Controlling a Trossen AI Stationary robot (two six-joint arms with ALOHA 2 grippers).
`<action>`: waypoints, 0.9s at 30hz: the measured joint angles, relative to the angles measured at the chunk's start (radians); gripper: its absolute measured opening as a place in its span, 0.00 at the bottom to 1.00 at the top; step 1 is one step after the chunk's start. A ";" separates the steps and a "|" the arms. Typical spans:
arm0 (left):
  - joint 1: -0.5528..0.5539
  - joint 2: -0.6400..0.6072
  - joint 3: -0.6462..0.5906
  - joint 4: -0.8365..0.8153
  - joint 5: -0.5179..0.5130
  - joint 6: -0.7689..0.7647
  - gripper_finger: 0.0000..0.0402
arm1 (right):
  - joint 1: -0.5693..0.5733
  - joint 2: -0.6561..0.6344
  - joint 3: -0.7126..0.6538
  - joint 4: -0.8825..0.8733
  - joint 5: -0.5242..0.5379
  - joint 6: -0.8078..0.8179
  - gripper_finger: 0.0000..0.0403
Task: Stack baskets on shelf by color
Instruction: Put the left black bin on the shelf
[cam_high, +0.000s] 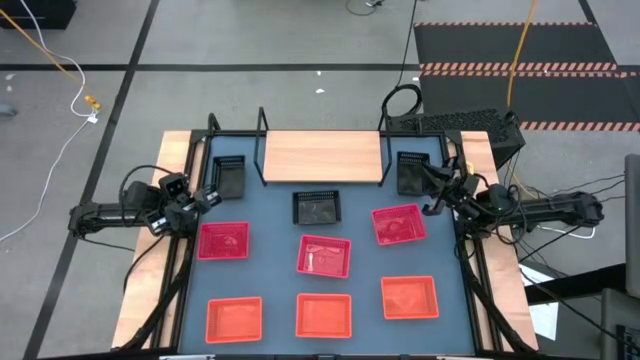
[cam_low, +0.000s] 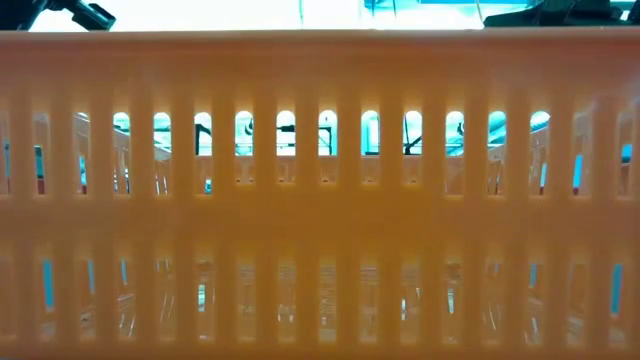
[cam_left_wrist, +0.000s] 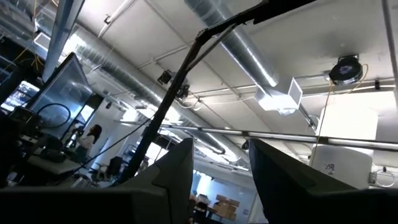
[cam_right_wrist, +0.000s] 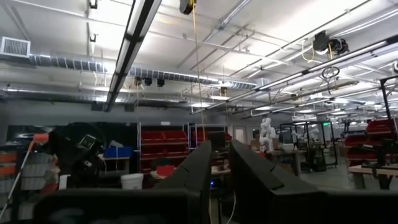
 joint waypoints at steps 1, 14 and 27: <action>0.001 0.000 0.000 0.008 -0.030 0.021 0.39 | 0.000 0.008 0.000 0.008 0.004 -0.008 0.12; 0.025 0.001 0.000 -0.306 -0.155 0.686 0.39 | -0.071 0.073 0.041 0.102 -0.047 -0.044 0.12; -0.017 0.000 0.000 -0.311 0.435 0.981 0.39 | -0.071 0.111 0.051 0.134 -0.081 0.009 0.12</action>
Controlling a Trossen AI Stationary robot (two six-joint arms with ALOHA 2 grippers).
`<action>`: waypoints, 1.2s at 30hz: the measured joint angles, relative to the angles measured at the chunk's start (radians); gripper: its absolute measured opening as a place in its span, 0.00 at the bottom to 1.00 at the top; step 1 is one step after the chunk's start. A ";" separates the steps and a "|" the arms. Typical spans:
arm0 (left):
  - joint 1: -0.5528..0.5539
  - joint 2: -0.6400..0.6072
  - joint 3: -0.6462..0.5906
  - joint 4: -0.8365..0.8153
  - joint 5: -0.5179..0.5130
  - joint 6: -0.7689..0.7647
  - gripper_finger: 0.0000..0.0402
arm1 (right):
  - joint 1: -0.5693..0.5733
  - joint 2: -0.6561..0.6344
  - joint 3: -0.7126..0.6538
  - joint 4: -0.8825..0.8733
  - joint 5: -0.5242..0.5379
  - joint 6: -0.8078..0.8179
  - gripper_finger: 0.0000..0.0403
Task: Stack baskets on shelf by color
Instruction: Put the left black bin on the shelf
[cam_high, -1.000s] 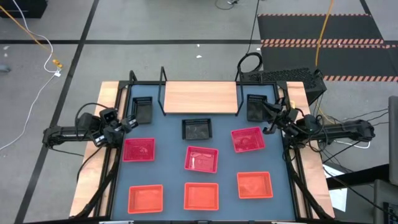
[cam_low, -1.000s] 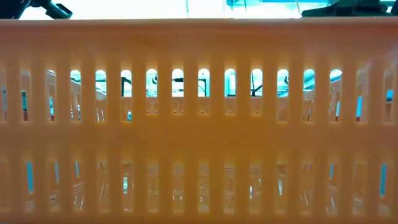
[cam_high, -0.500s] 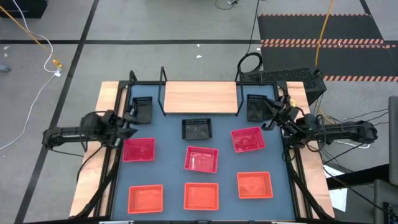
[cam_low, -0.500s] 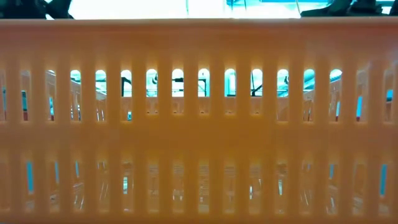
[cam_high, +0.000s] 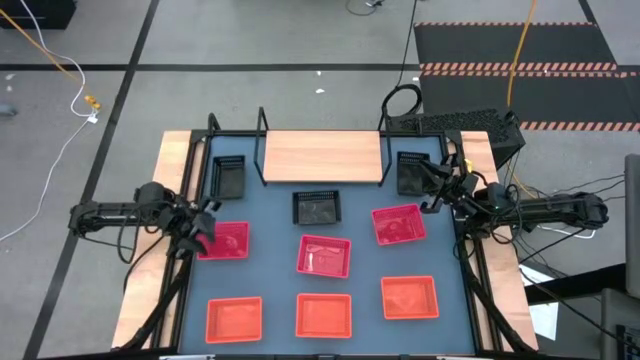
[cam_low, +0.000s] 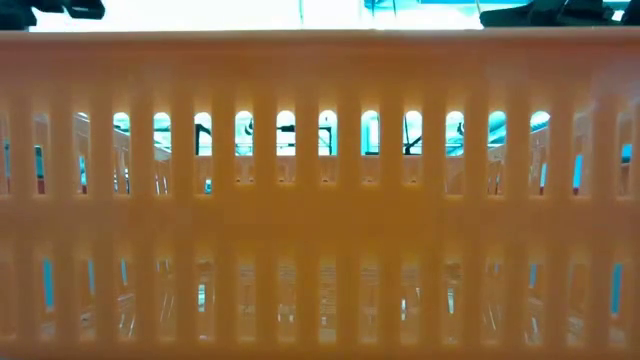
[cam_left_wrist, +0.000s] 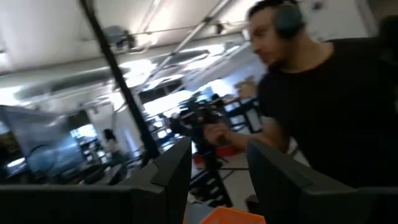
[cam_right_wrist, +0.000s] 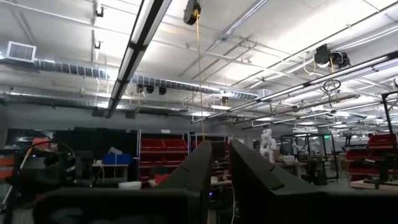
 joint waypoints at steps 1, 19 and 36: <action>-0.001 0.000 0.000 0.011 0.009 -0.009 0.39 | 0.000 0.000 0.000 0.003 0.000 0.002 0.12; 0.003 0.000 0.000 0.030 -0.210 -0.064 0.39 | -0.003 0.009 0.003 -0.039 0.004 -0.007 0.12; 0.003 0.000 0.000 -0.009 -1.196 -0.279 0.39 | -0.088 0.112 0.004 0.101 -0.030 0.249 0.12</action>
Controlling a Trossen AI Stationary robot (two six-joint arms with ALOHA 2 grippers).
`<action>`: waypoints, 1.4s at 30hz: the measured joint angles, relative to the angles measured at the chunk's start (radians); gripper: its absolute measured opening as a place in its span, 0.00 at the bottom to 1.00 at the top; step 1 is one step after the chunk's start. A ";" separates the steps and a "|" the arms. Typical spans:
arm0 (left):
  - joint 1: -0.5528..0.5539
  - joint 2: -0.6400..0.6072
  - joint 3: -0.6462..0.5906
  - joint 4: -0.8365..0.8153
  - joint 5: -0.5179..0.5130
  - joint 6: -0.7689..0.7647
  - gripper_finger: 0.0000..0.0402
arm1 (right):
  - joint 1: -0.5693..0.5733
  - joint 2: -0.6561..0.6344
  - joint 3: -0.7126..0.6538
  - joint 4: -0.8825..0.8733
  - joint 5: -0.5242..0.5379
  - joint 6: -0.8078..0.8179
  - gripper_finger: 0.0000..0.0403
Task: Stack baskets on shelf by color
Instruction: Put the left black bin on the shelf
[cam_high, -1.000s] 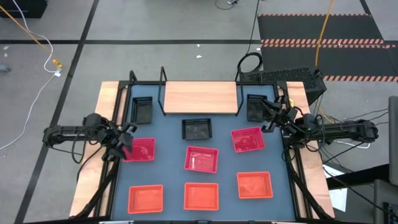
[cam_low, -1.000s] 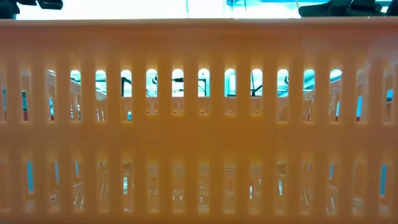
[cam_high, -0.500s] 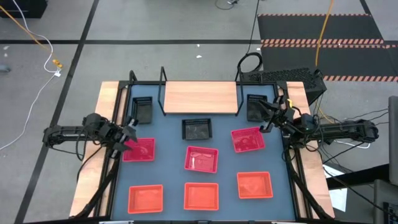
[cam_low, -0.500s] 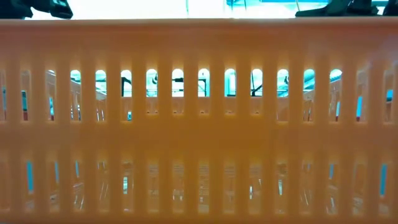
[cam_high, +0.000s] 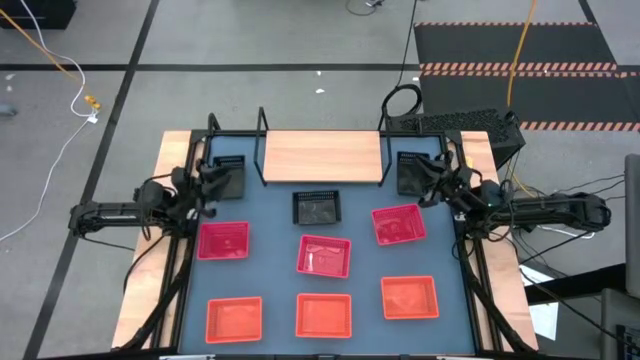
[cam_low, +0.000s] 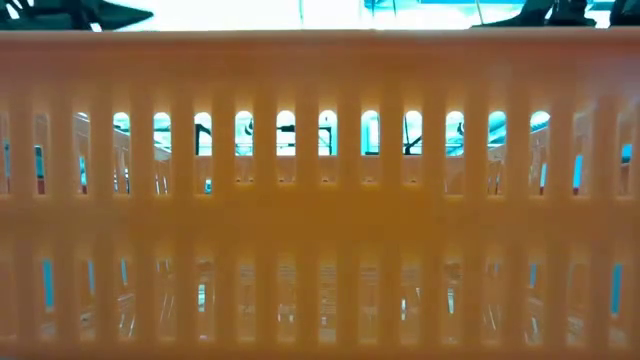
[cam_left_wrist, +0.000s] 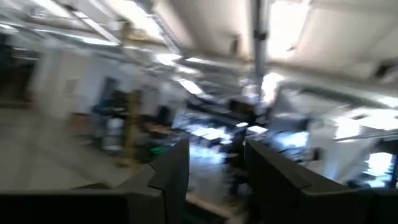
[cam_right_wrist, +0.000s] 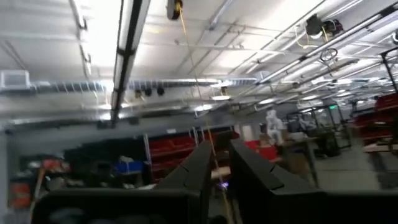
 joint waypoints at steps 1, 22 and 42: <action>0.000 0.000 0.000 -0.028 -0.026 0.017 0.39 | 0.000 0.004 0.000 0.017 -0.011 0.024 0.12; -0.003 0.000 -0.001 -0.374 0.066 -0.238 0.39 | 0.130 0.023 0.000 -0.096 -0.156 0.197 0.12; -0.011 0.319 0.411 -1.140 -0.080 -0.321 0.39 | 0.149 0.142 -0.001 0.111 -0.152 -0.121 0.20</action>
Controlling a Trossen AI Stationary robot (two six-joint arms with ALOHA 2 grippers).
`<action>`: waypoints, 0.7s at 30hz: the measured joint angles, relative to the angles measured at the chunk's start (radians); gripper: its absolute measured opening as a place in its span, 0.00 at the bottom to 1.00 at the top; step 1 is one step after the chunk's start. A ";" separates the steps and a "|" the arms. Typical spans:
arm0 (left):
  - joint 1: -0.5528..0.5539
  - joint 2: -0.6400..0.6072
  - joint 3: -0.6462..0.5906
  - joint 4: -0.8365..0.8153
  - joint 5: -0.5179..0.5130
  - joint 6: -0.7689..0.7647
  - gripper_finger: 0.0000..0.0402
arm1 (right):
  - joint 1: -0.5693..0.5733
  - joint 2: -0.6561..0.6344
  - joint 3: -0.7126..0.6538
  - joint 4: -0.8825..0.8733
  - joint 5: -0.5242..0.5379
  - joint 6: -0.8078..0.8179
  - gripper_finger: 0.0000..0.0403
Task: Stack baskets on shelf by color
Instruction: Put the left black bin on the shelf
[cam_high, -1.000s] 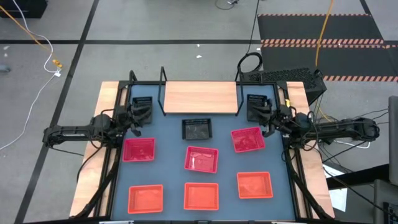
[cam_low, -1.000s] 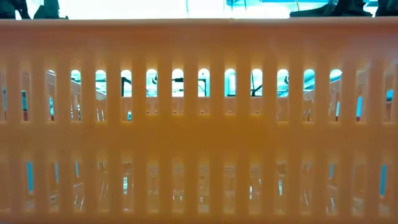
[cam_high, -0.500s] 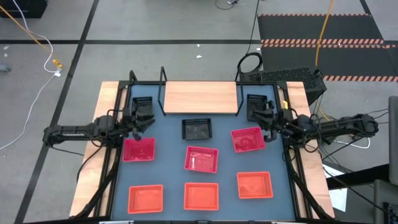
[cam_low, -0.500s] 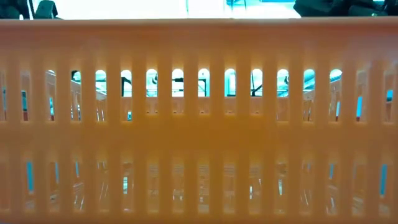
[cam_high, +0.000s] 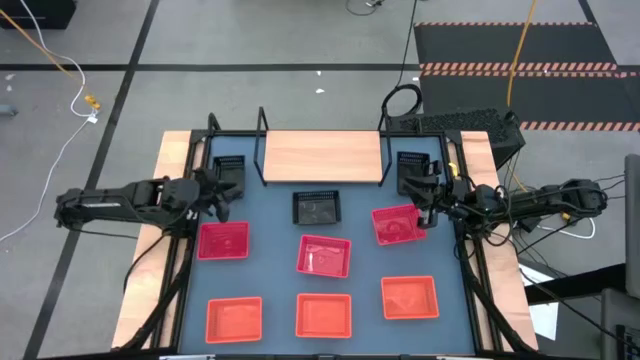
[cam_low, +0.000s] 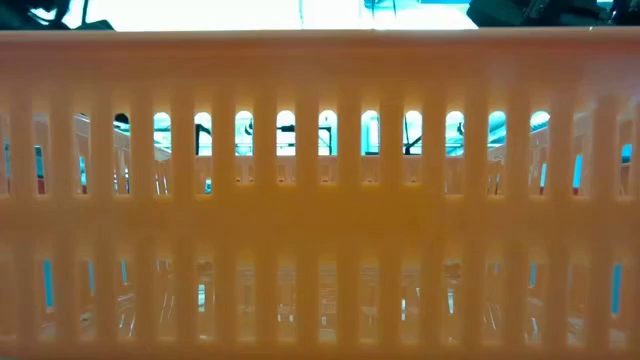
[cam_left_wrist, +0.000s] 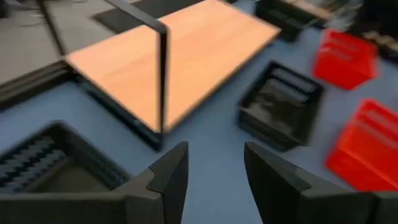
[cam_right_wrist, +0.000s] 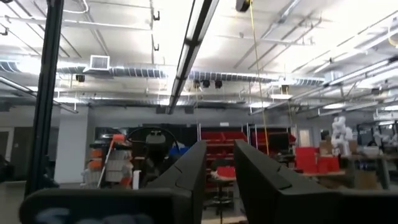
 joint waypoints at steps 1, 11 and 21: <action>0.000 0.034 0.009 -0.002 -0.017 0.020 0.39 | 0.000 0.003 0.001 0.012 0.000 -0.001 0.20; 0.073 0.406 0.021 -0.011 -0.013 0.203 0.39 | 0.038 0.004 0.118 -0.217 -0.055 0.100 0.24; 0.182 0.526 0.021 -0.010 -0.013 0.273 0.39 | 0.079 0.002 0.141 -0.212 -0.052 0.072 0.26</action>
